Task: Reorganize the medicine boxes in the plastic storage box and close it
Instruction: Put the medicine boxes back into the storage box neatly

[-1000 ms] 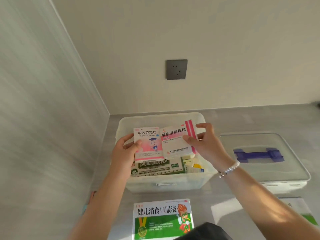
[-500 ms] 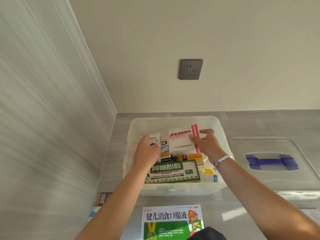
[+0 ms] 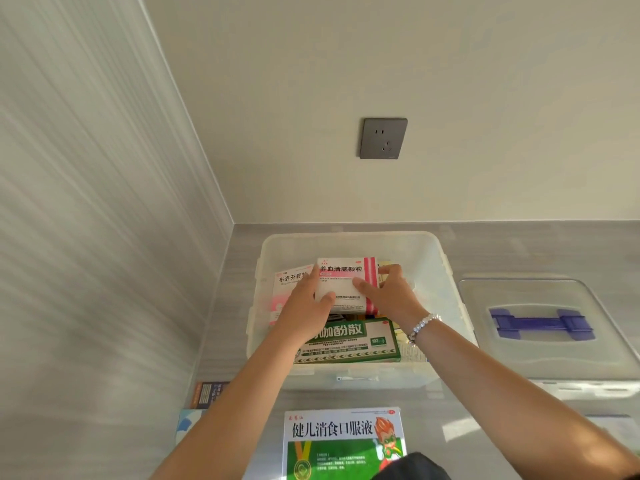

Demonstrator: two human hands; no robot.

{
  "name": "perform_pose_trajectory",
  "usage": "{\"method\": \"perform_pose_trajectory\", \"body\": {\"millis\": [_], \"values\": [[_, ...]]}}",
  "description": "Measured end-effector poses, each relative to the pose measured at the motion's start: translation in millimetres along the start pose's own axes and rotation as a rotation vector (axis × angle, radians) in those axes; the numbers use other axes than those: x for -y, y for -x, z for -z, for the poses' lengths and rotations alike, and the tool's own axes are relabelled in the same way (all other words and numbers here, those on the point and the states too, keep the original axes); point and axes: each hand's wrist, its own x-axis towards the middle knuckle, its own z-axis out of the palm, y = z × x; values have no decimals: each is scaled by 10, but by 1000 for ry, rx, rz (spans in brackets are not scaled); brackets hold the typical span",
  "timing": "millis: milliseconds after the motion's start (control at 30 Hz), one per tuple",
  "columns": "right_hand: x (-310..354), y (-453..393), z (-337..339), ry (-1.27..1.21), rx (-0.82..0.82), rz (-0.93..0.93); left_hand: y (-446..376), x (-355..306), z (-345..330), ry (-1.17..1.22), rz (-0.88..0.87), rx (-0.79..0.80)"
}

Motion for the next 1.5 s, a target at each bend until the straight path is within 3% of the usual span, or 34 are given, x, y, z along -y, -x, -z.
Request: {"method": "perform_pose_trajectory", "body": {"millis": [333,533,667,833,1033,1233,1367,1500], "values": [[-35,49,190,76,-46,61,126,-67,-13,-22,-68,-175],[-42,533,343,15,-135,259,471,-151,-29,142,-158,-286],[-125,1057,418,-72,-104,410,906,-190,-152,363,-182,-404],[-446,1478,408,-172,35,454,1425,-36,-396,455,-171,-398],[-1123,1462,106,-34,118,303,1500,558,-852,416,64,-418],[-1682,1333,-173,266,113,49,1439,1163,-1236,100,328,-413],[-1870,1328,-261,216,206,-124,1484,1372,-1377,128,409,-361],[-1926,1363,-316,130,269,-128,1521,1444,-1384,241,406,-344]]}}
